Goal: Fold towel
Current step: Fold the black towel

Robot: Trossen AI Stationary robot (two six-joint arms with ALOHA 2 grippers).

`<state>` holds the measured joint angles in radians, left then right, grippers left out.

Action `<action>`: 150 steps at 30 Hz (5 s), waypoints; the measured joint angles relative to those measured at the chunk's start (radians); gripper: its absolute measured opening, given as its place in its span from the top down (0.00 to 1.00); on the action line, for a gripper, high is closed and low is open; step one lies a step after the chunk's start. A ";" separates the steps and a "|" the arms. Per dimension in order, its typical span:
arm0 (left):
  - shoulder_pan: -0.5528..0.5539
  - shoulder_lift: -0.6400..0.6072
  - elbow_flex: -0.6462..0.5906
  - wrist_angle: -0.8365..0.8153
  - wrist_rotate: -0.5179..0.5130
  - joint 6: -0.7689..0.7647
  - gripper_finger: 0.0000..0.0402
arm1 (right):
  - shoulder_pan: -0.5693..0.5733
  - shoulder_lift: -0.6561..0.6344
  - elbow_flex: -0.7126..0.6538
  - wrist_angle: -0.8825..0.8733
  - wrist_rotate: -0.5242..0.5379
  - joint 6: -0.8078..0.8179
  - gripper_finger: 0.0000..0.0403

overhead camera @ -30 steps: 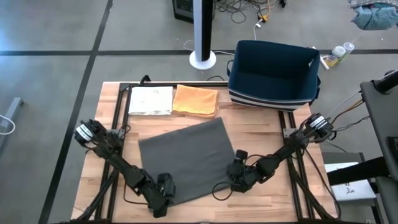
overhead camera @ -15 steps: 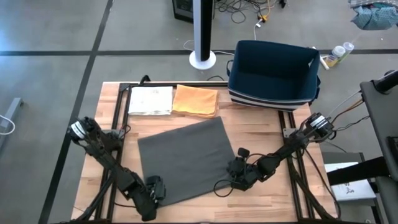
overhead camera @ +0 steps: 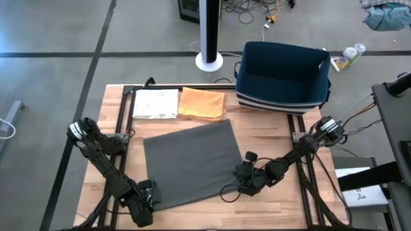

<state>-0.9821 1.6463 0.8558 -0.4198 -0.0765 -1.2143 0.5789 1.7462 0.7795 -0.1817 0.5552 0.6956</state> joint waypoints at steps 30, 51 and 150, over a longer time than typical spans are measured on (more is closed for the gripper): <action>-0.065 0.154 0.072 0.119 -0.322 -0.066 0.81 | -0.031 0.407 0.669 0.421 -0.105 -0.610 0.65; -0.181 0.138 0.159 -0.130 -0.364 -0.049 0.79 | -0.086 0.855 1.397 0.087 -0.160 -0.537 0.65; -0.115 0.036 0.114 -0.132 -0.324 0.377 0.97 | -0.003 0.859 1.277 0.083 -0.063 -0.119 0.64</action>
<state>-1.0973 1.6824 0.9699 -0.5521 -0.4007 -0.8368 0.5755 2.6053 2.0570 -0.0986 0.4926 0.5762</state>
